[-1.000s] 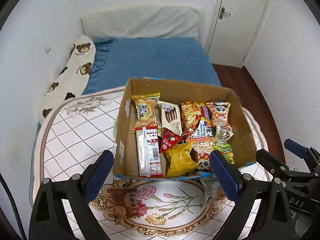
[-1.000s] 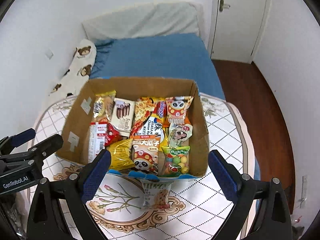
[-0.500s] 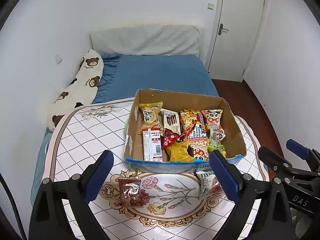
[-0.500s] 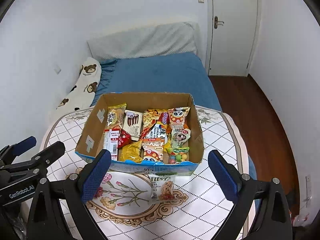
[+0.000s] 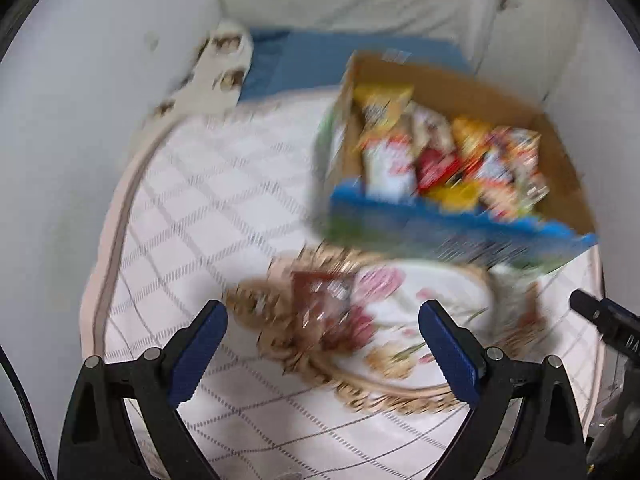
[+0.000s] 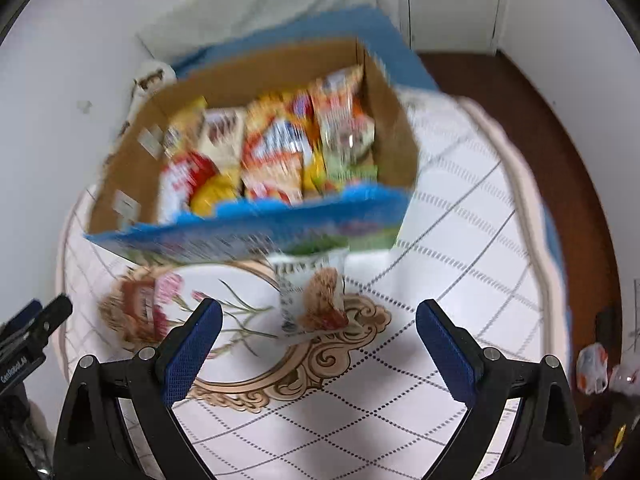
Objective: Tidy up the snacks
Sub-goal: 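Grasp the white oat cookie pack with the right tool while the left tool grasps the brown biscuit pack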
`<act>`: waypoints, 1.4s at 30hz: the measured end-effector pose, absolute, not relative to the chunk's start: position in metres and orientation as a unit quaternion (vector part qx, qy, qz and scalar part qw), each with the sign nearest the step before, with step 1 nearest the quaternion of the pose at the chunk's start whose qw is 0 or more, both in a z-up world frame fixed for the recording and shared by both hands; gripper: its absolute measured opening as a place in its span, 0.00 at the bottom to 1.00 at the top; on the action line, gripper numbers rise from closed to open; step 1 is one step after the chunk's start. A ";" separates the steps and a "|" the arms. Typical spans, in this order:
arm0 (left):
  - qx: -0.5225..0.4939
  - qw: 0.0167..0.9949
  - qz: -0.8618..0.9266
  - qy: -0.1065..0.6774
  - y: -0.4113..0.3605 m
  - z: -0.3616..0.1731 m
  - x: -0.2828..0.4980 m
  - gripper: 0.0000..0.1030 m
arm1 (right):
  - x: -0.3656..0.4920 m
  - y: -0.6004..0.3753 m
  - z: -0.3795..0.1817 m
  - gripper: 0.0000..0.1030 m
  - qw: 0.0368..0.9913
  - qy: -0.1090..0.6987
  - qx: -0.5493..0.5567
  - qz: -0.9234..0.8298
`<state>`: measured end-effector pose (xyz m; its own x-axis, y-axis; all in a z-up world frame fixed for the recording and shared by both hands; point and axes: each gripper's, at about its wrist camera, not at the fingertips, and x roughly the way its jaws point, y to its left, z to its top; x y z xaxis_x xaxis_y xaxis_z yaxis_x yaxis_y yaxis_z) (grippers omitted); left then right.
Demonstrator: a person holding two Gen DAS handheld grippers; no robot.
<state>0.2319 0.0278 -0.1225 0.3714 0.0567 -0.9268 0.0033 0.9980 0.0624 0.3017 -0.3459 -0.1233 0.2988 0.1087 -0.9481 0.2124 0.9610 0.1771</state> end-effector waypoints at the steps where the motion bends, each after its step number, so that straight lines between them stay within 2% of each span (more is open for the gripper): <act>1: 0.023 0.821 0.025 0.570 0.035 -0.133 0.232 0.95 | 0.304 -0.346 -0.136 0.97 0.788 0.599 0.137 -0.032; 6: -0.017 0.790 0.060 0.610 0.072 -0.171 0.235 0.95 | 0.322 -0.337 -0.189 0.96 0.762 0.633 0.134 -0.025; 8: -0.018 0.784 0.062 0.618 0.078 -0.178 0.237 0.95 | 0.327 -0.331 -0.204 0.91 0.756 0.642 0.127 -0.023; 9: -0.014 0.780 0.056 0.623 0.078 -0.182 0.240 0.95 | 0.329 -0.329 -0.210 0.81 0.751 0.648 0.125 -0.022; 10: -0.012 0.776 0.049 0.628 0.076 -0.185 0.242 0.95 | 0.331 -0.327 -0.218 0.66 0.745 0.654 0.127 -0.020; 11: -0.013 0.771 0.038 0.635 0.074 -0.190 0.246 0.95 | 0.333 -0.325 -0.225 0.60 0.738 0.662 0.130 -0.017; 13: -0.015 0.761 0.020 0.648 0.067 -0.197 0.253 0.95 | 0.334 -0.322 -0.233 0.58 0.734 0.667 0.129 -0.013; 19: 0.005 0.737 -0.023 0.675 0.035 -0.231 0.278 0.95 | 0.323 -0.315 -0.233 0.54 0.736 0.666 0.120 -0.001; 21: 0.009 0.735 -0.024 0.677 0.029 -0.241 0.281 0.81 | 0.315 -0.312 -0.232 0.54 0.734 0.669 0.118 0.004; 23: 0.024 0.738 -0.023 0.674 0.024 -0.243 0.278 0.55 | 0.305 -0.308 -0.231 0.53 0.730 0.673 0.115 0.010; 24: 0.027 0.736 -0.027 0.676 0.023 -0.242 0.276 0.53 | 0.300 -0.306 -0.231 0.53 0.729 0.675 0.117 0.014; 34: 0.012 0.678 -0.078 0.731 0.001 -0.260 0.157 0.53 | 0.206 -0.296 -0.229 0.53 0.692 0.709 0.131 0.037; 38: 0.024 0.654 -0.081 0.752 -0.010 -0.273 0.137 0.53 | 0.178 -0.294 -0.241 0.53 0.676 0.727 0.119 0.030; 42: 0.019 0.652 -0.077 0.754 -0.012 -0.283 0.131 0.53 | 0.174 -0.291 -0.256 0.58 0.675 0.727 0.123 0.023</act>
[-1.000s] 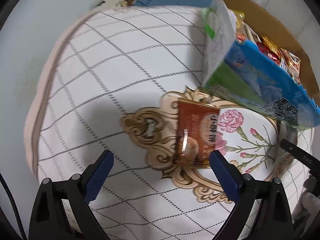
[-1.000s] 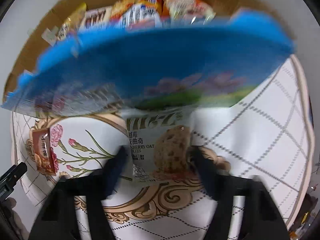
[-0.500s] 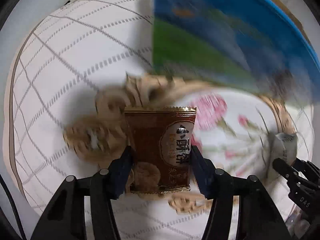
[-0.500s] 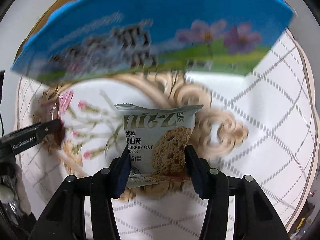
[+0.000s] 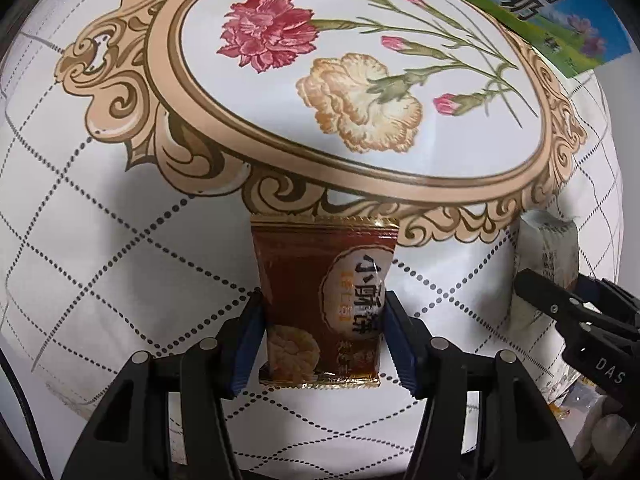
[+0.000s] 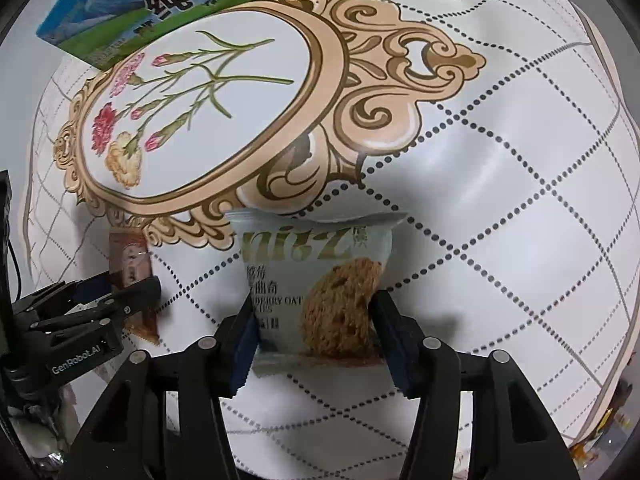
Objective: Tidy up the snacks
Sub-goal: 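Carry both packs into the box and open both tools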
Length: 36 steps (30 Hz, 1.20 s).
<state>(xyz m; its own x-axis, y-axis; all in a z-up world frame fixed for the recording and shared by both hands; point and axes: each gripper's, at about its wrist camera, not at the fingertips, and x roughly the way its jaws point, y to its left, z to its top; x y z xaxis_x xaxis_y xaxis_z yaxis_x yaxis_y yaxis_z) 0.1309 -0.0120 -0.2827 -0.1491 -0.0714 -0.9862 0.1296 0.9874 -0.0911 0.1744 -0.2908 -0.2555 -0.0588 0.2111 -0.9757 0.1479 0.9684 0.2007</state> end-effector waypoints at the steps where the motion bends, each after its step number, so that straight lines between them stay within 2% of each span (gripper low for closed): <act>1: 0.015 0.652 -0.077 0.755 -0.011 -0.286 0.133 0.53 | 0.175 -0.294 -0.258 0.63 0.674 0.728 0.125 0.022; 3: 0.013 0.651 -0.074 0.755 -0.010 -0.291 0.138 0.54 | 0.183 -0.290 -0.266 0.72 0.674 0.727 0.129 0.026; 5: 0.014 0.653 -0.073 0.754 -0.006 -0.292 0.138 0.54 | 0.182 -0.289 -0.271 0.87 0.672 0.727 0.140 0.029; 7: 0.015 0.655 -0.072 0.752 -0.009 -0.290 0.134 0.54 | 0.186 -0.280 -0.277 0.93 0.667 0.731 0.136 0.033; 9: 0.017 0.656 -0.072 0.751 -0.017 -0.290 0.128 0.53 | 0.191 -0.268 -0.282 0.99 0.663 0.738 0.122 0.036; 13: 0.014 0.657 -0.069 0.750 -0.011 -0.289 0.138 0.53 | 0.194 -0.260 -0.289 1.00 0.653 0.750 0.100 0.040; 15: 0.015 0.660 -0.067 0.749 -0.008 -0.281 0.141 0.53 | 0.198 -0.253 -0.288 0.96 0.657 0.746 0.101 0.039; 17: 0.018 0.662 -0.065 0.747 -0.008 -0.276 0.144 0.53 | 0.210 -0.259 -0.280 0.82 0.669 0.737 0.089 0.029; 19: 0.020 0.665 -0.063 0.744 -0.010 -0.272 0.143 0.53 | 0.212 -0.261 -0.272 0.57 0.686 0.723 0.079 0.015; 27: 0.023 0.683 -0.072 0.726 -0.019 -0.240 0.144 0.52 | 0.199 -0.277 -0.244 0.55 0.705 0.699 0.117 0.021; 36: -0.014 0.732 -0.123 0.670 -0.040 -0.141 0.192 0.52 | 0.229 -0.295 -0.154 0.55 0.744 0.643 0.169 0.064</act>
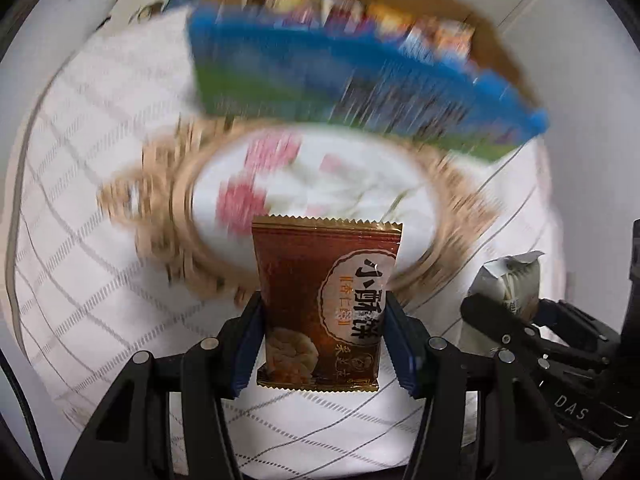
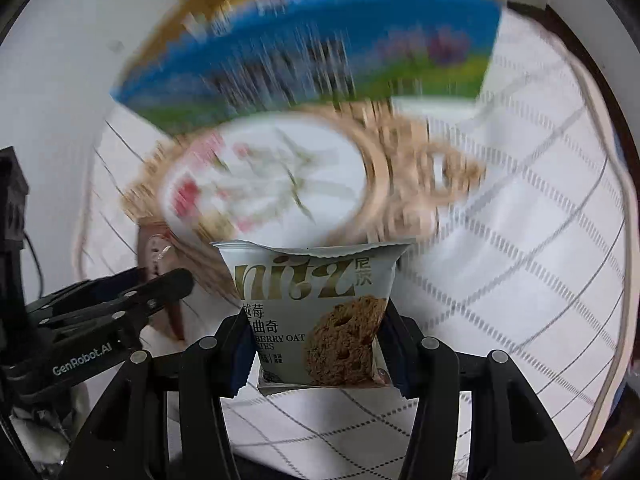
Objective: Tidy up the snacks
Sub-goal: 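Carry both packs into the box and open both tools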
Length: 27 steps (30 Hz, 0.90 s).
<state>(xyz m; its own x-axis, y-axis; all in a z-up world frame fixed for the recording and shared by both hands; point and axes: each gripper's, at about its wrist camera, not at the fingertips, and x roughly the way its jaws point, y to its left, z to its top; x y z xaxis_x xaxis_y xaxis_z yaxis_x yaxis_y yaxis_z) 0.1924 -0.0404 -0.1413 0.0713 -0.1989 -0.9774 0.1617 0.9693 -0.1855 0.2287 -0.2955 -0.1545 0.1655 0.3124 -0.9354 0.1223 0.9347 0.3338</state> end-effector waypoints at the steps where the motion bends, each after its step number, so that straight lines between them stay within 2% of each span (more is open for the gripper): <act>1: -0.021 0.737 -0.131 0.662 -0.043 -0.127 0.203 0.52 | 0.237 -0.300 -0.142 0.55 0.751 0.633 0.172 0.068; 7: -0.017 0.768 -0.158 0.620 -0.055 -0.067 0.286 0.52 | 0.303 -0.316 -0.072 0.55 0.784 0.587 0.180 0.093; 11: 0.008 0.773 -0.141 0.619 -0.062 -0.063 0.360 0.52 | 0.375 -0.324 -0.053 0.55 0.797 0.579 0.149 0.084; 20: 0.032 0.707 -0.130 0.694 -0.101 -0.135 0.483 0.52 | 0.502 -0.340 -0.110 0.55 0.768 0.629 0.117 0.040; 25: 0.042 0.673 -0.134 0.726 -0.117 -0.177 0.507 0.52 | 0.533 -0.349 -0.150 0.55 0.746 0.653 0.124 0.024; 27: 0.039 0.657 -0.134 0.741 -0.119 -0.191 0.510 0.55 | 0.541 -0.353 -0.162 0.59 0.737 0.661 0.135 0.023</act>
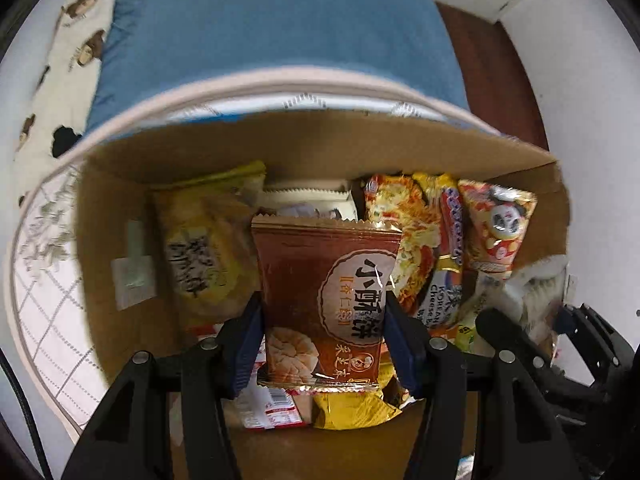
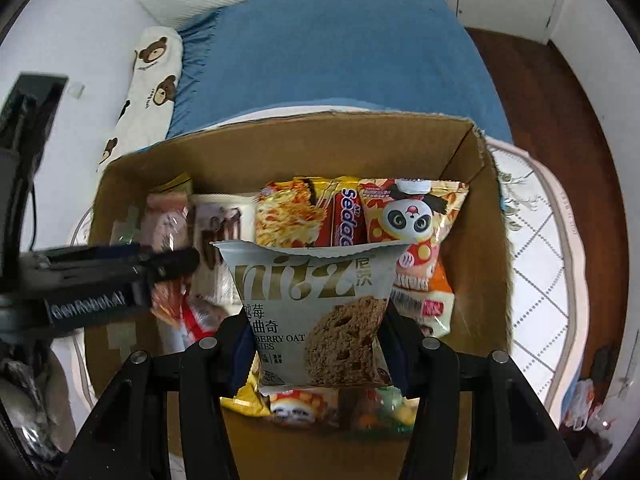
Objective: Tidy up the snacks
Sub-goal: 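Carry both packs into the box and open both tools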
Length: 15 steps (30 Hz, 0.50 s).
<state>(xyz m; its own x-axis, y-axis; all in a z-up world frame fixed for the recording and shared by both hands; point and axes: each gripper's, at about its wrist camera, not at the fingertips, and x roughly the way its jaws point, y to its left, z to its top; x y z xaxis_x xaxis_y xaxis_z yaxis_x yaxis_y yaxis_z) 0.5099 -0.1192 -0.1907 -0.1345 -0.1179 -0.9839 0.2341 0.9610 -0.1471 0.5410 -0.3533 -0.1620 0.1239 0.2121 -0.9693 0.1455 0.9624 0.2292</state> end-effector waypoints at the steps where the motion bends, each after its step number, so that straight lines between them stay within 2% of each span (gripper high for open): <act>1: 0.036 0.652 -0.132 0.746 -0.119 -0.196 0.511 0.61 | 0.545 -0.356 -0.169 0.74 0.730 0.669 0.138 0.015; 2: 0.033 0.651 -0.129 0.747 -0.118 -0.200 0.512 0.72 | 0.548 -0.358 -0.173 0.84 0.728 0.671 0.138 0.014; 3: 0.031 0.655 -0.131 0.743 -0.117 -0.202 0.513 0.77 | 0.550 -0.359 -0.176 0.97 0.729 0.671 0.138 0.012; 5: 0.034 0.662 -0.127 0.738 -0.115 -0.202 0.513 0.86 | 0.551 -0.362 -0.178 0.97 0.730 0.671 0.132 0.005; 15: 0.049 0.694 -0.111 0.709 -0.109 -0.182 0.498 0.86 | 0.542 -0.367 -0.180 0.97 0.732 0.670 0.121 -0.008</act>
